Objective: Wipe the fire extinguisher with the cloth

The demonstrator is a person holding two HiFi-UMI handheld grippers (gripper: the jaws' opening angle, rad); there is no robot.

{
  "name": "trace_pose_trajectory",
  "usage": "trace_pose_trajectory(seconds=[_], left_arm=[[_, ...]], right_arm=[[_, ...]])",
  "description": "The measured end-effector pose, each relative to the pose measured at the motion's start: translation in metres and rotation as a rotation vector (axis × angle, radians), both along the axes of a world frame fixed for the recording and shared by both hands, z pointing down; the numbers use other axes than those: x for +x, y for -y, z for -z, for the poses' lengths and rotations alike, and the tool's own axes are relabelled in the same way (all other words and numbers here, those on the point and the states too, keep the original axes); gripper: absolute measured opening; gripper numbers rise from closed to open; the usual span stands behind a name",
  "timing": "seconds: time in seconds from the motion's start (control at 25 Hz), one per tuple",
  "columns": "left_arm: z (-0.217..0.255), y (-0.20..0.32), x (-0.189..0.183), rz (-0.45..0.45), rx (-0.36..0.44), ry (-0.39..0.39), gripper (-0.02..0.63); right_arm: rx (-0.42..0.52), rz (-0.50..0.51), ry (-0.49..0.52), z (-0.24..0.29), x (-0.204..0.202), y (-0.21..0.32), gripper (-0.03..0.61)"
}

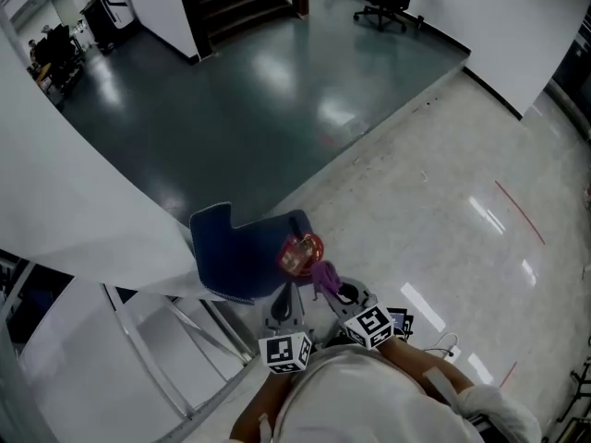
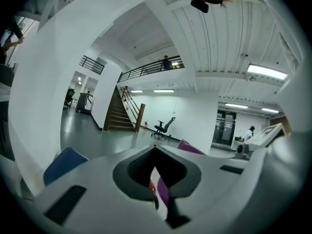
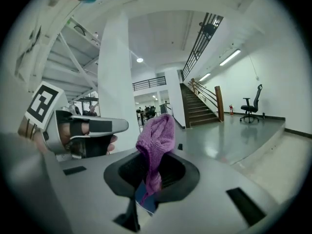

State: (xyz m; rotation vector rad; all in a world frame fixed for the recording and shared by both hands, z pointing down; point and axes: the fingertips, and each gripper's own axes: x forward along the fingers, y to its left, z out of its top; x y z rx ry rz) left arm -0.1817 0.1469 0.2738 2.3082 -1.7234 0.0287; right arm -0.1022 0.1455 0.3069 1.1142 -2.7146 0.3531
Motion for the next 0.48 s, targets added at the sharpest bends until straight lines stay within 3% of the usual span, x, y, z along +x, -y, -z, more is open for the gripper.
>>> trace_pose_trajectory(seconds=[0.2,0.48], left_arm=[[0.013,-0.006,0.001,0.024,0.026,0.012,0.005],[0.005,-0.018,0.005,0.021,0.001,0.004,0.005]], right_arm=[[0.055,-0.012,0.024,0.039,0.007,-0.008,0.051],[0.031,-0.040,0.030,0.031,0.020,-0.015,0.049]])
